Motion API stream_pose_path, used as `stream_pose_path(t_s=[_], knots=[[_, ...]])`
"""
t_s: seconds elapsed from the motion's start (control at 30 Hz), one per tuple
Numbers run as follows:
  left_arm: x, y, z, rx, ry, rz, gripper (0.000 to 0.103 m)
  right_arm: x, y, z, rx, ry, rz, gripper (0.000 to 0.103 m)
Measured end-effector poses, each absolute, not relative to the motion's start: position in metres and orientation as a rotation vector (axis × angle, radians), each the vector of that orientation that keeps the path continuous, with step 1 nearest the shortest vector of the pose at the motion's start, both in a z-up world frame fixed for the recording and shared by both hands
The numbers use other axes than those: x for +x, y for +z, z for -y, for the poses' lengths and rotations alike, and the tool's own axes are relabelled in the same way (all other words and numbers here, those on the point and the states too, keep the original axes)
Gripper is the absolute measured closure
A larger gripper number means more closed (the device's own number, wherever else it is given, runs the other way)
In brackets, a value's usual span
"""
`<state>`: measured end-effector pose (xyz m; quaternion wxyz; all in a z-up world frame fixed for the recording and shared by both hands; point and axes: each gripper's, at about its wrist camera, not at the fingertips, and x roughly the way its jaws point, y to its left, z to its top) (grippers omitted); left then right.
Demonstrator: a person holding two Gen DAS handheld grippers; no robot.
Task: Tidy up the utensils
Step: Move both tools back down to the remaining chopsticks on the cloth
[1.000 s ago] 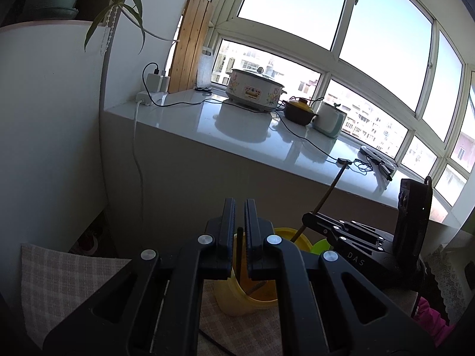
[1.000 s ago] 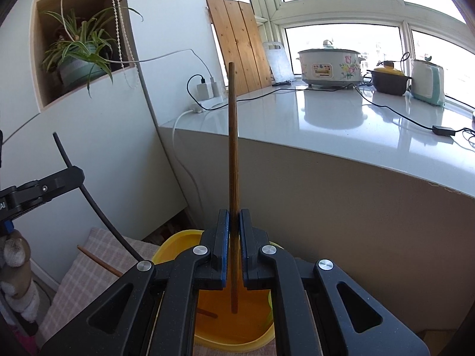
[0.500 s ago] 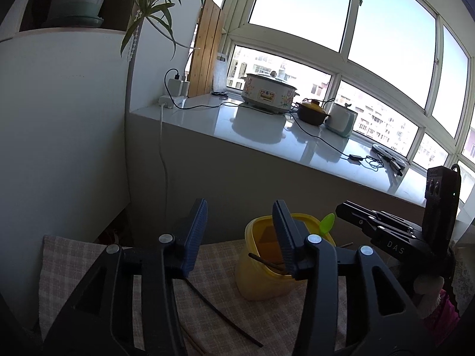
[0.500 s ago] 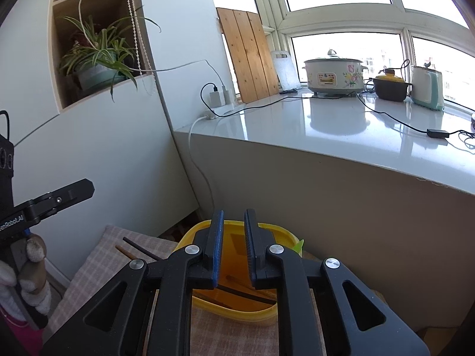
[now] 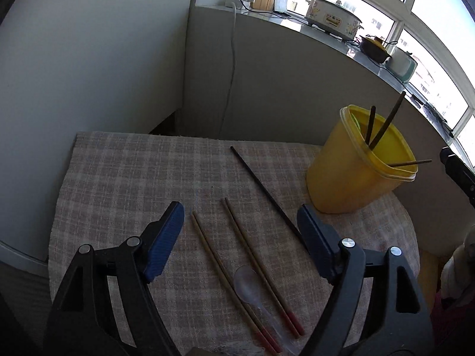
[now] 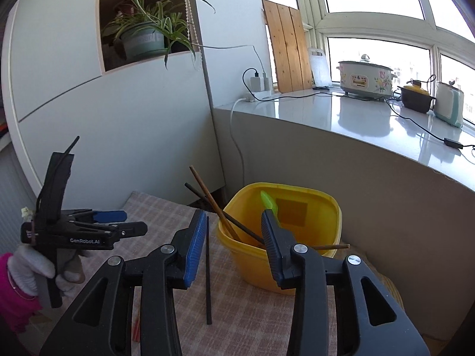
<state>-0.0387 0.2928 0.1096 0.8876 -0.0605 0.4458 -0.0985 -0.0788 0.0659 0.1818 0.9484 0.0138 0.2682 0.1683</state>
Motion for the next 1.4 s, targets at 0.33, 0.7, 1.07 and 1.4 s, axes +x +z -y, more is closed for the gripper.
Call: stream_pose_path(t_s=[0.33, 0.7, 1.07, 1.4], knots=[[-0.081, 0.068, -0.325, -0.123, -0.118, -0.936, 0.022, -0.099, 0.159, -0.081, 0.002, 0.394, -0.606, 0.054], [-0.095, 0.047, -0.328, -0.216, -0.225, -1.036, 0.068, -0.102, 0.107, -0.117, -0.064, 0.464, -0.743, 0.054], [-0.077, 0.031, -0.307, -0.262, -0.241, -1.073, 0.083, -0.086, 0.056, -0.143, -0.139, 0.528, -0.927, 0.054], [-0.031, 0.015, -0.299, -0.269, -0.207, -1.124, 0.083, -0.064, 0.046, -0.13, -0.141, 0.461, -0.966, 0.054]])
